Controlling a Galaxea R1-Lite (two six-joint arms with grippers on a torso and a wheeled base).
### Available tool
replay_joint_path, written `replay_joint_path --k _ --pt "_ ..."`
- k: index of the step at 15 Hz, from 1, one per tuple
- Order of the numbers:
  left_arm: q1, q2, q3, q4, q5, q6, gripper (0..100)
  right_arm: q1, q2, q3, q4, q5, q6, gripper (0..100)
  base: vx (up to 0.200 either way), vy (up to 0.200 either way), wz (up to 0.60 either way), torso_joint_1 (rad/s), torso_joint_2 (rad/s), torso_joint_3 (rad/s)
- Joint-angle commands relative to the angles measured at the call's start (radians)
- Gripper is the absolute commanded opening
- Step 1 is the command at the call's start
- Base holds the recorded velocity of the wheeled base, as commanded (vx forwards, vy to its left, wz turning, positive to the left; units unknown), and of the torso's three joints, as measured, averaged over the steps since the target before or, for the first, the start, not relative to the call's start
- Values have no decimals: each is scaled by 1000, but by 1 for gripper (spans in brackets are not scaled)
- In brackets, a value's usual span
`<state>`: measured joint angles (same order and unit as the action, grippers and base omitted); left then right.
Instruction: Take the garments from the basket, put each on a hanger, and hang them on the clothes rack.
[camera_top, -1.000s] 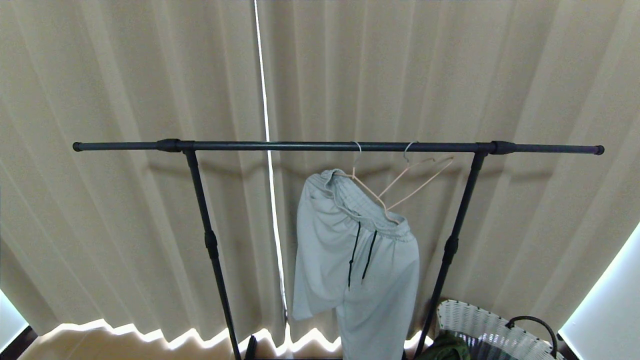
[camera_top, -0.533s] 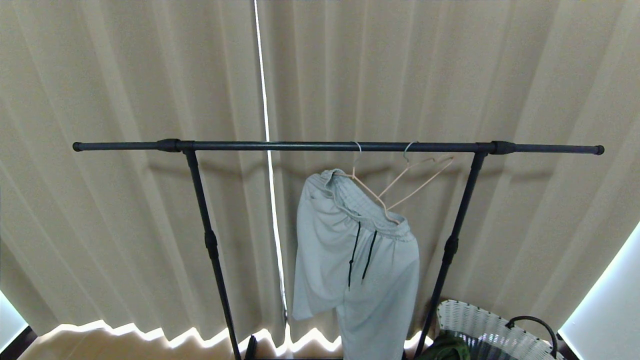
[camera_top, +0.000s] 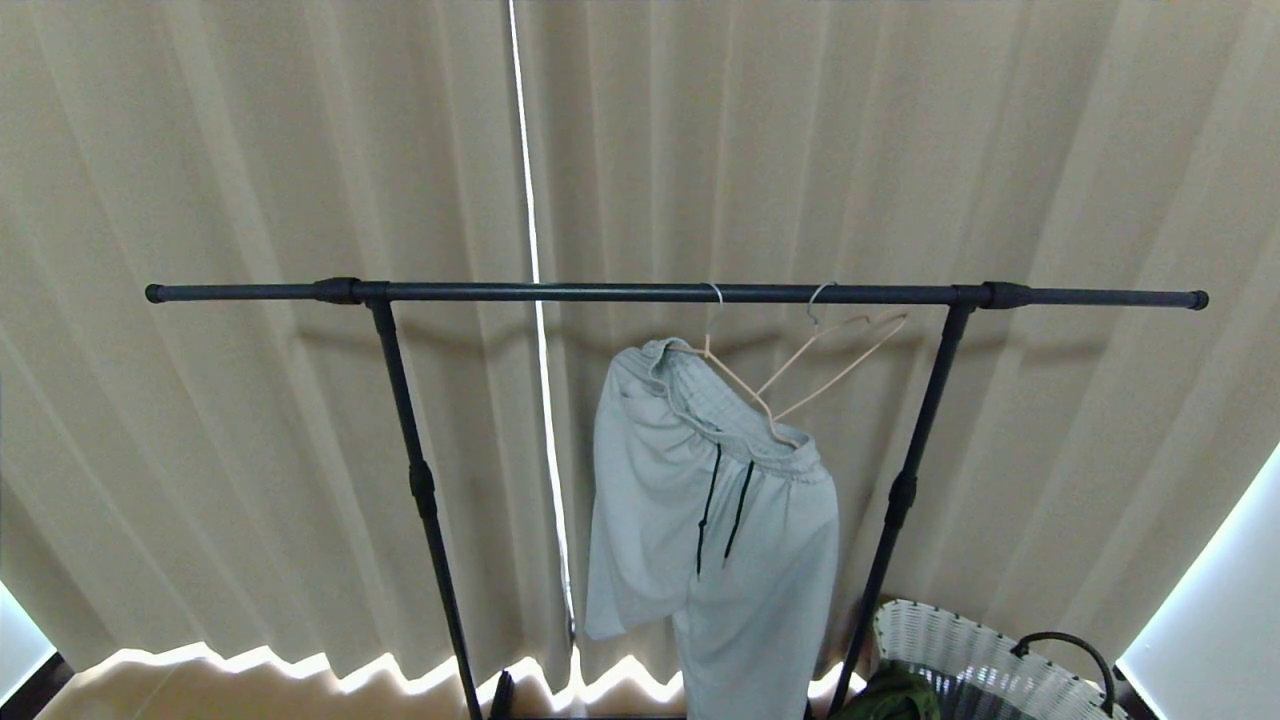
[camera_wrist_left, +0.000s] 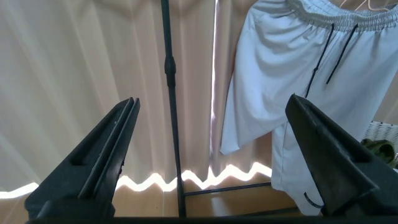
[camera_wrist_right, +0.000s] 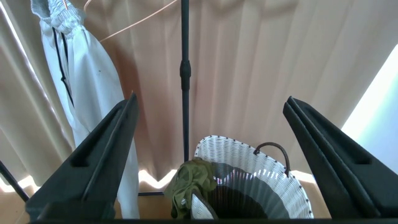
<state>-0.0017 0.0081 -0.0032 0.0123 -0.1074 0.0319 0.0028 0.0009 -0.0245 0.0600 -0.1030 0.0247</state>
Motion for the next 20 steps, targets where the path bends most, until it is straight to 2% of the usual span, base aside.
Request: replay_joint_path --k 1,10,20 --pt "0 0 0 0 0 0 100 0 -1 0 0 0 0 100 0 0 0 0 0 0" --pt "0 0 0 0 0 0 100 0 -1 0 0 -1 1 100 0 0 0 -11 25 13" --pt "0 0 0 0 0 0 100 0 -1 0 0 -1 1 100 0 0 0 -222 498 267"
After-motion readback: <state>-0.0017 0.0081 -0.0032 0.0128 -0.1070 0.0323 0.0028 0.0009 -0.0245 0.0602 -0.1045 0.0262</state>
